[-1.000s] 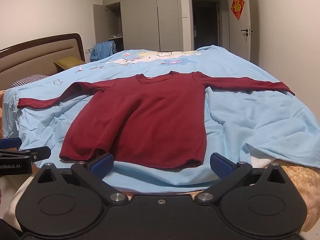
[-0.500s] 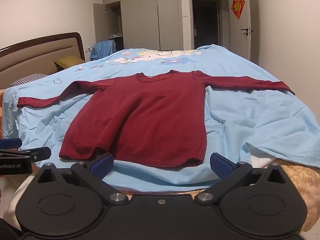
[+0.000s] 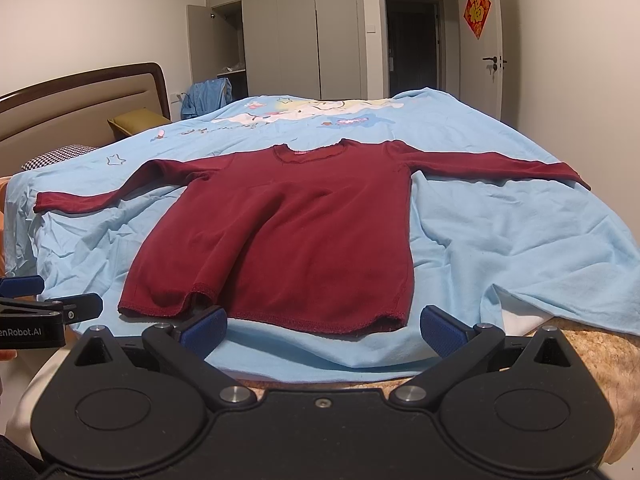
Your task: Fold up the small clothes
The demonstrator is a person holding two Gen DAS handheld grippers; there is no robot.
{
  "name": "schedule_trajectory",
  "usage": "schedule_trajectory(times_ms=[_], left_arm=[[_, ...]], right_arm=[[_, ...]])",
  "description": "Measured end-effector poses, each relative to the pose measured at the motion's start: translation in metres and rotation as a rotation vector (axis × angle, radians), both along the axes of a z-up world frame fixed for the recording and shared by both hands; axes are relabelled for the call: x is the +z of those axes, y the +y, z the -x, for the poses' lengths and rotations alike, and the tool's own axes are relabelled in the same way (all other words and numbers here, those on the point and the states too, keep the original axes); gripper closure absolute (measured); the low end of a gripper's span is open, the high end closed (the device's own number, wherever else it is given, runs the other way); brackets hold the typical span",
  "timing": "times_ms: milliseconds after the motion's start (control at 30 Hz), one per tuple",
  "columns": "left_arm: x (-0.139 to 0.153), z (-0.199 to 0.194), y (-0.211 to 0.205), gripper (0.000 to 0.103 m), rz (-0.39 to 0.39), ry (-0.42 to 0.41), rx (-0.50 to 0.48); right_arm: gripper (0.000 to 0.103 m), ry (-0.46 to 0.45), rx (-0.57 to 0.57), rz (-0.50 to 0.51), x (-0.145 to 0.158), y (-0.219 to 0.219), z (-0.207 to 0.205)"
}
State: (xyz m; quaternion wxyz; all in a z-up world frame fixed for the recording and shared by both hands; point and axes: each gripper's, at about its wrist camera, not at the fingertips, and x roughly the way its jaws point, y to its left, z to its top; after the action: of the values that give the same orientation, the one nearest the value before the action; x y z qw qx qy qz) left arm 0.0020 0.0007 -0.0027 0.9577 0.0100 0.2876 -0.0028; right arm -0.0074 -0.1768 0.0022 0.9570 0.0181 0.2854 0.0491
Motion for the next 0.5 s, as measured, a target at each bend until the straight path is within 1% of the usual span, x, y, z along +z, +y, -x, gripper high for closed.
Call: schedule_trajectory(times_ms=[500], left_arm=[[-0.0011, 0.0010, -0.0002, 0.000, -0.002, 0.000, -0.001]], right_arm=[[0.001, 0.002, 0.000, 0.001, -0.0003, 0.0000, -0.0008]])
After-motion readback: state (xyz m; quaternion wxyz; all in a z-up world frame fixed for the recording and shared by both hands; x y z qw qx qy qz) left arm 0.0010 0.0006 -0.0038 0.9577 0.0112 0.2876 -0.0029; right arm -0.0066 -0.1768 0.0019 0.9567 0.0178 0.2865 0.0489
